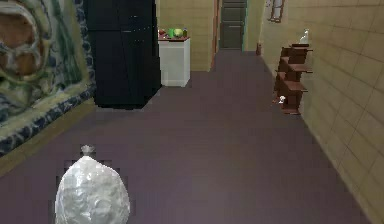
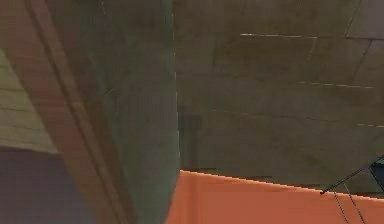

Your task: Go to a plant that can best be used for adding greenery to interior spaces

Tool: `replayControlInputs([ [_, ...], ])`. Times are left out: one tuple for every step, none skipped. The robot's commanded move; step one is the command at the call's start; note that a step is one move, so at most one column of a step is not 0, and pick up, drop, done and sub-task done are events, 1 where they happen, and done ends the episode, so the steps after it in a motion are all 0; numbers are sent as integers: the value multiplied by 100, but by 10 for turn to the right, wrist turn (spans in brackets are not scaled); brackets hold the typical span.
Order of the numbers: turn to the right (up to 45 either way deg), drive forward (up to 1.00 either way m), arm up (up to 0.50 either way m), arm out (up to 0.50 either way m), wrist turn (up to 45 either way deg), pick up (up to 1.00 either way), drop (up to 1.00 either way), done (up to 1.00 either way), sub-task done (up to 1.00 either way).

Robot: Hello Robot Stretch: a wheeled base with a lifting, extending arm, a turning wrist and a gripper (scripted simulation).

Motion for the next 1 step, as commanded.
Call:
replayControlInputs([
  [0, 100, 0, 0, 0, 0, 0, 0, 0],
])
